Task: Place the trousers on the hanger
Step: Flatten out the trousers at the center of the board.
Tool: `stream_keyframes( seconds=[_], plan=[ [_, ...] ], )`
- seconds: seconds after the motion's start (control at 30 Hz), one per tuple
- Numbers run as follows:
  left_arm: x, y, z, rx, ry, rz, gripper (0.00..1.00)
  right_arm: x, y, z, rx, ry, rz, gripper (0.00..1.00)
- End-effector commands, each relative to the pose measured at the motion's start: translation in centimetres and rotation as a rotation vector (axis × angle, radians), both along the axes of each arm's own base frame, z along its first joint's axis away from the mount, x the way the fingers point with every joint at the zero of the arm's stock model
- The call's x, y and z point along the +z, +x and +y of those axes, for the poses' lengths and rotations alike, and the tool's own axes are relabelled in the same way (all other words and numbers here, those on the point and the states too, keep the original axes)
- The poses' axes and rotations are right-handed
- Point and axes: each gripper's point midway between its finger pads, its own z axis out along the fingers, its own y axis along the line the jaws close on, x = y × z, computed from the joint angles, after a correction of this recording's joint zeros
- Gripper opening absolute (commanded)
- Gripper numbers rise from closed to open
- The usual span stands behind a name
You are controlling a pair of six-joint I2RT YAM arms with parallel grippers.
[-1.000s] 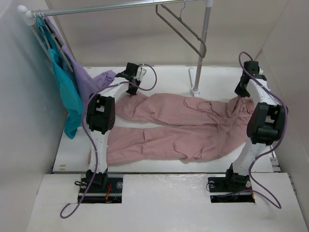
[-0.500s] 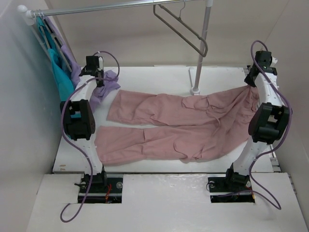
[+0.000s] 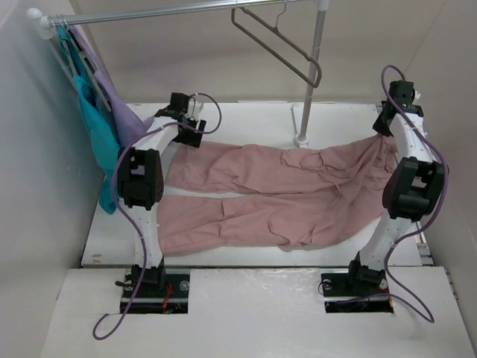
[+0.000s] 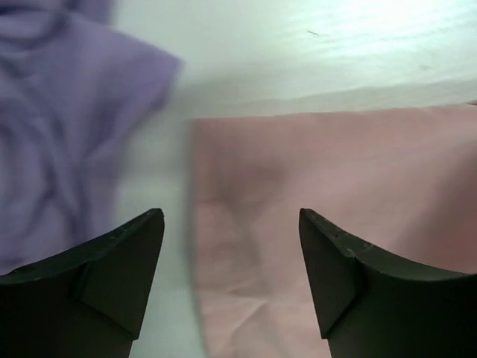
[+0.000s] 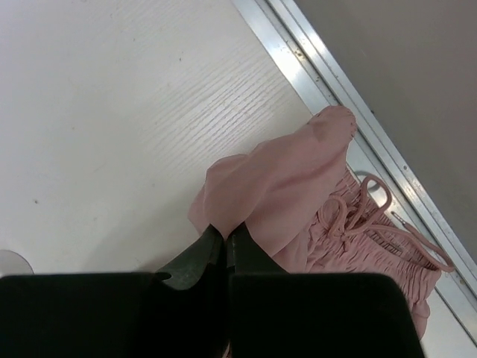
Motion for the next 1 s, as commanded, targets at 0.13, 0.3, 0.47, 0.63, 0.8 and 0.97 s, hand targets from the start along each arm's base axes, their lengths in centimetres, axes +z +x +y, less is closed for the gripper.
stream_keyframes(
  seconds=[0.13, 0.3, 0.47, 0.63, 0.8, 0.97],
  plan=[
    [-3.9, 1.3, -0.8, 0.013, 0.064, 0.079, 0.72, -1.4, 0.2, 1.2, 0.050, -0.024, 0.019, 0.00],
    [-6.6, 0.1, -0.5, -0.007, 0.091, 0.177, 0.49, -1.6, 0.0, 1.2, 0.050, -0.024, 0.021, 0.00],
    [-7.3, -1.1, 1.6, 0.011, 0.125, 0.187, 0.00, -1.2, 0.8, 0.5, 0.039, -0.029, 0.000, 0.00],
    [-1.0, 0.8, 8.8, 0.199, 0.148, 0.001, 0.00, 0.5, 2.2, -0.3, 0.013, -0.027, -0.048, 0.00],
    [3.1, 1.5, 10.2, 0.240, 0.109, -0.106, 0.00, 1.1, 4.3, 0.7, 0.053, 0.008, -0.091, 0.00],
    [0.8, 0.6, 6.1, 0.137, 0.092, -0.028, 0.47, -1.8, 4.9, 2.0, 0.078, 0.032, 0.003, 0.61]
  ],
)
